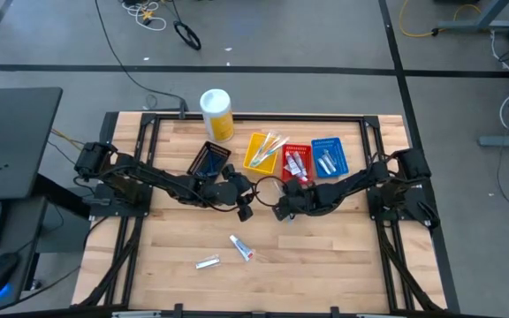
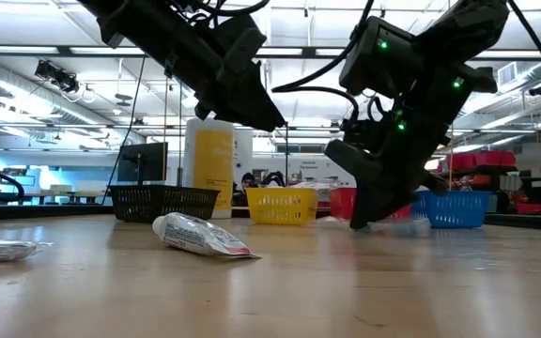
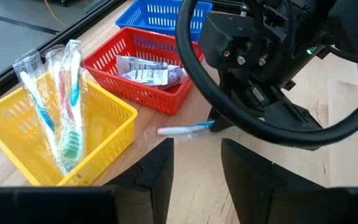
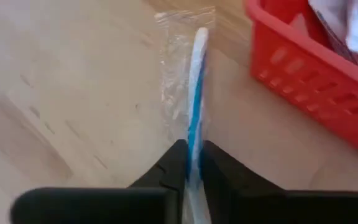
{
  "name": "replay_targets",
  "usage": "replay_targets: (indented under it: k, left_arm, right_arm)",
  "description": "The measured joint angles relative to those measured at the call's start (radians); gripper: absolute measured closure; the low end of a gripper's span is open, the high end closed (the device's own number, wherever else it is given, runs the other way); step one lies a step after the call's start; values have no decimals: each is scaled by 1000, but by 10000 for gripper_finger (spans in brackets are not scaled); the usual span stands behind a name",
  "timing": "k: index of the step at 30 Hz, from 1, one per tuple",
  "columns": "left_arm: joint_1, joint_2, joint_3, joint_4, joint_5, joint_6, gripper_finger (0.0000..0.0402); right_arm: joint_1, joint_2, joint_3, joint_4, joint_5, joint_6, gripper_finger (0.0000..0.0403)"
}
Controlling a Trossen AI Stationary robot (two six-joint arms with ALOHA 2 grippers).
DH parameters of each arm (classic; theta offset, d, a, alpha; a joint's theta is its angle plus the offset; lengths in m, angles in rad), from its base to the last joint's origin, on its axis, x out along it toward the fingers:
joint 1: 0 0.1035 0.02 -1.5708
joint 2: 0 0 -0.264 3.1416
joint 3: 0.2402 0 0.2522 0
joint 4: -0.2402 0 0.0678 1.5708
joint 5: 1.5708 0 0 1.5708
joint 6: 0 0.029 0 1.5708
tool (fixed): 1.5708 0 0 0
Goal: Pick & Place Travel size toiletries
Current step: Put the blue toothbrush into the yellow bin
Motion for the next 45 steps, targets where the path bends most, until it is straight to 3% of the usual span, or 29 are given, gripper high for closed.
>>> replay_targets:
  k: [3, 6, 12, 15, 21, 28, 34, 45]
  left_arm:
    - [0, 0, 0, 0, 3, 0, 259]
    - [0, 0, 0, 0, 33, 3, 259]
    - [0, 0, 0, -2, 221, 212, 259]
    - [0, 0, 0, 0, 360, 307, 259]
    - [-2, 0, 0, -22, 461, 388, 256]
    - [8, 35, 0, -50, 496, 426, 219]
    - [7, 87, 2, -47, 429, 435, 201]
    - [9, 101, 2, -22, 393, 450, 263]
  right_arm:
    - [0, -7, -1, 24, -29, -79, 371]
    - [-2, -30, -3, 81, -155, -175, 372]
    - [-4, -84, -3, 251, -356, -452, 374]
    - [-10, -105, -3, 306, -382, -496, 375]
    - [-18, -112, -3, 347, -430, -518, 376]
    - [-21, -112, -3, 394, -432, -536, 376]
    - [-23, -112, -3, 408, -437, -552, 377]
    - [-40, -112, -2, 389, -455, -507, 377]
